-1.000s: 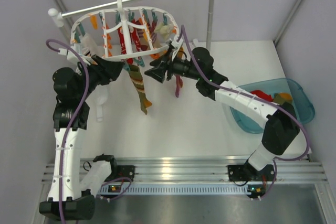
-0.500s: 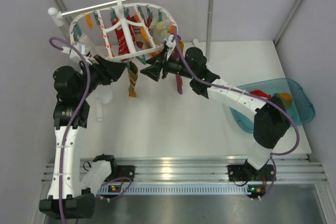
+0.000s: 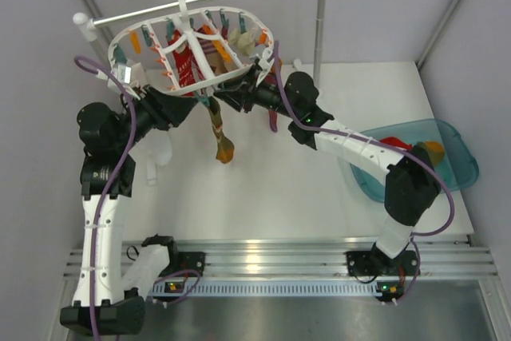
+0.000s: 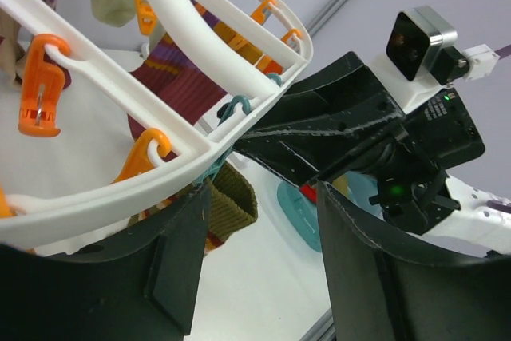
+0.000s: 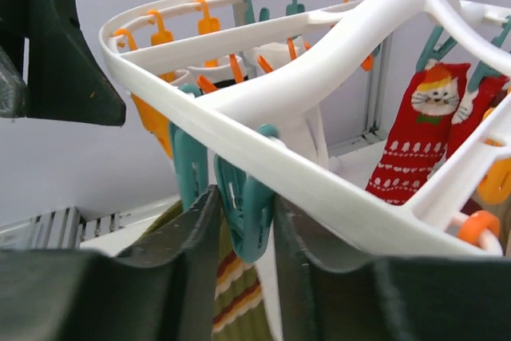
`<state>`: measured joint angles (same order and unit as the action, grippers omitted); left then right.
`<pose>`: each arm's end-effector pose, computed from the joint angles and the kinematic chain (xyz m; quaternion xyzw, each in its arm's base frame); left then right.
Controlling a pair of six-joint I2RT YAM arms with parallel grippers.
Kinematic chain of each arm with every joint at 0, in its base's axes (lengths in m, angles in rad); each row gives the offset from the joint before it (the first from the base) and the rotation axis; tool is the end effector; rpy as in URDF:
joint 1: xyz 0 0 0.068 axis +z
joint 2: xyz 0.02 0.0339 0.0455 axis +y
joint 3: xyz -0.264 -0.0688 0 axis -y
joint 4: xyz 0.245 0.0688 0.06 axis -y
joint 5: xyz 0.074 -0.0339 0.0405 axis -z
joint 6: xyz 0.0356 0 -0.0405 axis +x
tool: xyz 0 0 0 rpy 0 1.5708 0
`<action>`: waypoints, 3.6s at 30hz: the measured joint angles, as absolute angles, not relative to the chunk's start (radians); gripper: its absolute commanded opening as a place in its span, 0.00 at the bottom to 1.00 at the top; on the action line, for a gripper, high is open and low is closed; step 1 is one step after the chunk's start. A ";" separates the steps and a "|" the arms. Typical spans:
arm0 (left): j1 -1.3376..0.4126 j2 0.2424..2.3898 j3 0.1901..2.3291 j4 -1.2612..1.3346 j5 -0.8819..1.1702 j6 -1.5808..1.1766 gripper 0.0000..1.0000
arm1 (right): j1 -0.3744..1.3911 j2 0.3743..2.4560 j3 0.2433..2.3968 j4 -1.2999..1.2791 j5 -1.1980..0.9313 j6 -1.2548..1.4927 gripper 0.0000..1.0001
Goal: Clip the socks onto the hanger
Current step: Open the clamp at the hanger.
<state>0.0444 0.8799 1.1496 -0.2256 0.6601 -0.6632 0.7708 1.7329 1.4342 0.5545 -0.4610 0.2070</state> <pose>0.1747 -0.0141 0.4446 -0.0069 0.6947 -0.4215 0.5828 0.2880 0.3018 0.3861 -0.3392 0.5212 0.4852 0.6147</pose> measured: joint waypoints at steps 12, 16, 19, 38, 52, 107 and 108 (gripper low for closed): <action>0.044 0.849 1.149 -0.152 0.740 -0.686 0.49 | 0.793 1.726 1.388 0.551 -0.443 0.196 0.06; 0.036 0.849 1.150 -0.156 0.739 -0.654 0.44 | 0.828 1.710 1.388 0.515 -0.391 0.170 0.00; 0.019 0.858 1.150 -0.173 0.719 -0.621 0.40 | 0.855 1.703 1.391 0.506 -0.350 0.160 0.00; -0.056 0.928 1.151 -0.239 0.532 -0.588 0.53 | 0.883 1.702 1.443 0.441 -0.288 0.179 0.00; -0.088 0.971 1.150 -0.228 0.464 -0.630 0.54 | 0.897 1.703 1.456 0.429 -0.266 0.194 0.00; -0.127 0.977 1.087 -0.134 0.403 -0.666 0.00 | 0.246 1.123 1.211 -0.506 -0.380 -0.115 0.90; -0.127 0.974 1.085 -0.132 0.402 -0.664 0.00 | 0.181 1.114 1.188 -0.530 -0.332 -0.111 0.85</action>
<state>-0.1268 0.9741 1.0855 -0.1322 0.4023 -0.6640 0.1806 1.1137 1.1885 -0.5297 -0.3325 -0.1112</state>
